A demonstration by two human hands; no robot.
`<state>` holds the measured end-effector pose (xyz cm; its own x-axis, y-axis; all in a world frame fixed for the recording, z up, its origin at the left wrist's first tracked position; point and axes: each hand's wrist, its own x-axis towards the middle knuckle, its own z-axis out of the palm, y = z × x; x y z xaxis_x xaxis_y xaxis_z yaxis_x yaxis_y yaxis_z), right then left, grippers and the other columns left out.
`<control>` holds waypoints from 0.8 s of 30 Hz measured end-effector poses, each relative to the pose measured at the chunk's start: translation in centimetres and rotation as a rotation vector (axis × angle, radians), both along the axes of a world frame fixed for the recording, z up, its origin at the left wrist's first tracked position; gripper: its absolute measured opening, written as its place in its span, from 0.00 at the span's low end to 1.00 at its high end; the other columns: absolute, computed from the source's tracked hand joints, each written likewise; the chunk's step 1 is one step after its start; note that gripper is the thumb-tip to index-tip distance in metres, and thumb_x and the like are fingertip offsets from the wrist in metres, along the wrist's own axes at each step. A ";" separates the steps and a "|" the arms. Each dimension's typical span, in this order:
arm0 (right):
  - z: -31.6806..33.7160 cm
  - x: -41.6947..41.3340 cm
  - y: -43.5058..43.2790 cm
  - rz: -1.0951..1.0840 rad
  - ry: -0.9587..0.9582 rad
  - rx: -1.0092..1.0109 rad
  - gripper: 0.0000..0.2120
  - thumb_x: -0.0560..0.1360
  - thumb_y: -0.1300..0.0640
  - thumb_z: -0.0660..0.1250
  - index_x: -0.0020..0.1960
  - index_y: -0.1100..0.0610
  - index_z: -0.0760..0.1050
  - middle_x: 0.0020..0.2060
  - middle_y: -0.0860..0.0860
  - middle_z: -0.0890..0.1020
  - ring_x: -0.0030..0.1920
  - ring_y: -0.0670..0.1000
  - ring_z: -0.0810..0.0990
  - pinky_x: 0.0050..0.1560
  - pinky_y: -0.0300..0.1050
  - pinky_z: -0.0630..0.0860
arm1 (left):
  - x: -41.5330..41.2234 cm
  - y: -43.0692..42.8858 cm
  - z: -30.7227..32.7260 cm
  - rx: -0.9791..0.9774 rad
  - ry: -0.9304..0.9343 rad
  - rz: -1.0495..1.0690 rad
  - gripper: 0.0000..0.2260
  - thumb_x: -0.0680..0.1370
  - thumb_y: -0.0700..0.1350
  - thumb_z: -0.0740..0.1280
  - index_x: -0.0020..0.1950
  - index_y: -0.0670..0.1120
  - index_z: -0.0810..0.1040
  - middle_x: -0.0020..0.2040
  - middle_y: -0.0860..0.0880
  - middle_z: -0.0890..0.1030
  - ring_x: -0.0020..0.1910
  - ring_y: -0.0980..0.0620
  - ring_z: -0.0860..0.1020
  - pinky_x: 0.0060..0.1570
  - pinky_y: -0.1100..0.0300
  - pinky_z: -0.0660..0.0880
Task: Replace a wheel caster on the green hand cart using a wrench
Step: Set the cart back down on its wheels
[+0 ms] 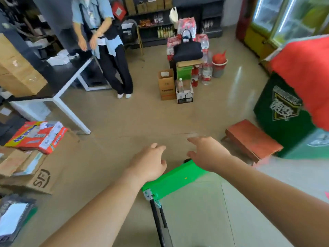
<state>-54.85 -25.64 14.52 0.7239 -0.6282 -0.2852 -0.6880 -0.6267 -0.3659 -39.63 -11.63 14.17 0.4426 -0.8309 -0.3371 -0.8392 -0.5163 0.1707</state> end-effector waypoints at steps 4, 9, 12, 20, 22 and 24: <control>-3.6 -2.2 4.8 -0.225 0.074 0.019 0.25 0.79 0.46 0.65 0.74 0.50 0.69 0.69 0.53 0.76 0.68 0.58 0.75 0.67 0.52 0.73 | 1.1 0.4 -4.4 0.030 0.039 -0.216 0.21 0.82 0.52 0.61 0.75 0.53 0.67 0.73 0.52 0.68 0.66 0.43 0.75 0.61 0.47 0.76; -8.3 -5.9 13.6 -0.486 0.142 0.144 0.27 0.79 0.45 0.65 0.77 0.47 0.65 0.72 0.51 0.73 0.72 0.55 0.71 0.71 0.51 0.69 | -0.6 3.0 -9.8 0.167 0.105 -0.490 0.22 0.81 0.51 0.63 0.76 0.51 0.67 0.72 0.47 0.69 0.69 0.41 0.71 0.65 0.45 0.73; -10.7 -8.4 17.9 -0.626 0.165 0.216 0.27 0.79 0.45 0.64 0.77 0.47 0.65 0.71 0.51 0.73 0.71 0.55 0.72 0.69 0.51 0.72 | -3.1 4.5 -12.0 0.244 0.129 -0.632 0.25 0.82 0.51 0.61 0.80 0.52 0.63 0.75 0.48 0.67 0.73 0.42 0.68 0.68 0.45 0.71; -17.2 -15.1 29.2 -0.940 0.153 0.399 0.26 0.81 0.47 0.62 0.78 0.46 0.63 0.73 0.50 0.71 0.71 0.56 0.72 0.67 0.52 0.73 | -10.9 8.8 -18.0 0.444 0.086 -0.946 0.26 0.82 0.51 0.60 0.80 0.51 0.63 0.77 0.48 0.66 0.75 0.43 0.67 0.70 0.44 0.70; -18.8 -16.4 31.8 -0.986 0.144 0.441 0.26 0.81 0.47 0.62 0.78 0.47 0.63 0.72 0.51 0.71 0.70 0.56 0.72 0.67 0.52 0.73 | -12.5 10.0 -19.4 0.479 0.074 -0.996 0.25 0.82 0.50 0.59 0.79 0.51 0.63 0.76 0.48 0.66 0.74 0.43 0.68 0.70 0.44 0.70; -20.7 -17.4 34.1 -1.014 0.135 0.483 0.26 0.81 0.47 0.61 0.78 0.47 0.62 0.72 0.52 0.71 0.70 0.57 0.72 0.66 0.53 0.74 | -13.6 11.6 -20.9 0.508 0.074 -1.018 0.25 0.81 0.49 0.59 0.79 0.51 0.64 0.76 0.48 0.67 0.74 0.43 0.68 0.70 0.44 0.70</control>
